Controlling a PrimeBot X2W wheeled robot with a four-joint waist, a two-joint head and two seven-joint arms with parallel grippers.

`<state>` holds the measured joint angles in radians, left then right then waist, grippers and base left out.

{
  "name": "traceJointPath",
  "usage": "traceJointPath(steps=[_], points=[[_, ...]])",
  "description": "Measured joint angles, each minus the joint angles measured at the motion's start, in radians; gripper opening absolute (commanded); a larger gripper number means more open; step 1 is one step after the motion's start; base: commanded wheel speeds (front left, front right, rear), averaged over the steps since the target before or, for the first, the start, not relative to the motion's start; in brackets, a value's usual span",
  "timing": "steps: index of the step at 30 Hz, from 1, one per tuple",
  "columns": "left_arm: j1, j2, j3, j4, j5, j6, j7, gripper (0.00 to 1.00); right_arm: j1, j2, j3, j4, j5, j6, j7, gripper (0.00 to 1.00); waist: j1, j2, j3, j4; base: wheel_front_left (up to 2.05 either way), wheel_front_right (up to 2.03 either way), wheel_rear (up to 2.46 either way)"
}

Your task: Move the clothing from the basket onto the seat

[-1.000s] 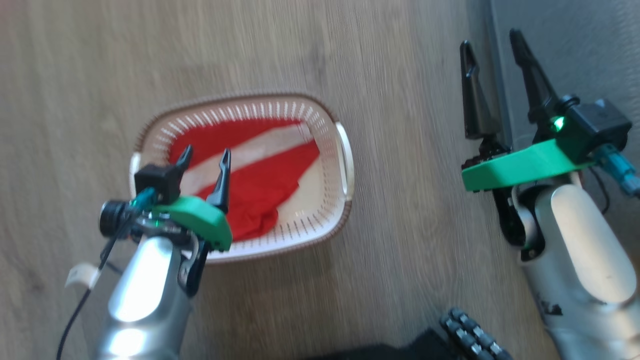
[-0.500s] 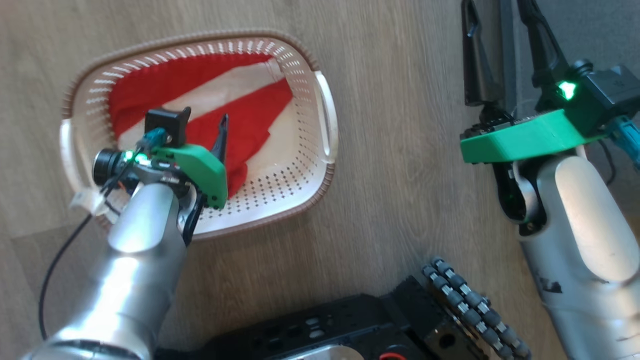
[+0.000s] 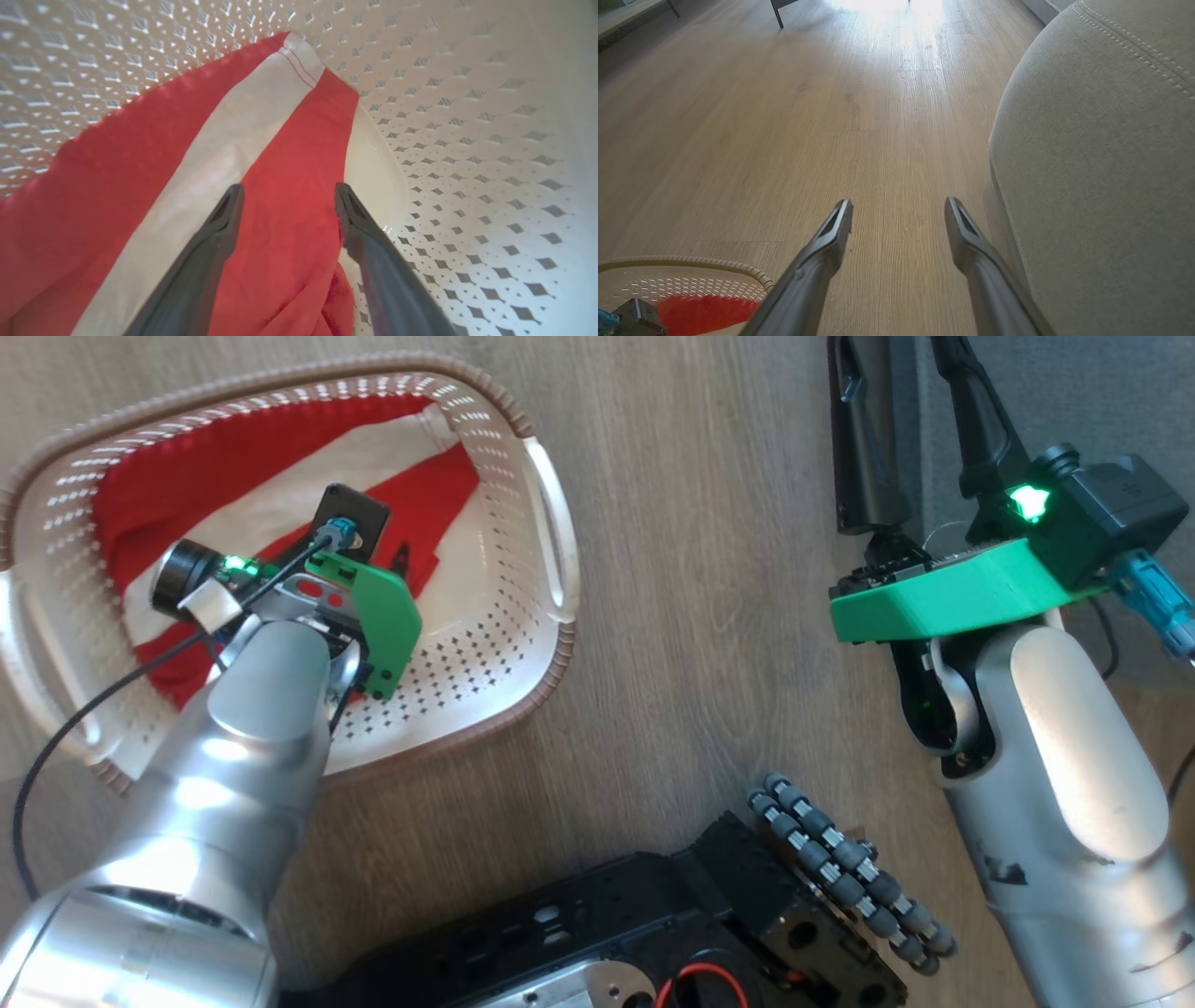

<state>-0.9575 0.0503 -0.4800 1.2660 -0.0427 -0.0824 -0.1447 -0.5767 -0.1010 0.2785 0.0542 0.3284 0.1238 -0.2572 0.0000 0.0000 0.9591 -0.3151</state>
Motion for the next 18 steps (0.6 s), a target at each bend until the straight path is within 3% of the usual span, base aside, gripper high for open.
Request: traceJointPath(steps=[9,18], points=[[-0.036,0.051,-0.086,0.022,0.078,0.071,0.136,1.00,-0.016,0.014,0.005,0.000,0.007,0.000,0.000,1.00,0.0001,0.0000,0.042,-0.032,0.00,0.00,0.00],[-0.038,0.066,-0.141,0.030,0.120,0.095,0.214,1.00,-0.010,0.021,-0.022,-0.010,0.007,0.000,0.000,1.00,0.0001,0.0000,0.054,-0.022,0.00,0.00,0.00]])
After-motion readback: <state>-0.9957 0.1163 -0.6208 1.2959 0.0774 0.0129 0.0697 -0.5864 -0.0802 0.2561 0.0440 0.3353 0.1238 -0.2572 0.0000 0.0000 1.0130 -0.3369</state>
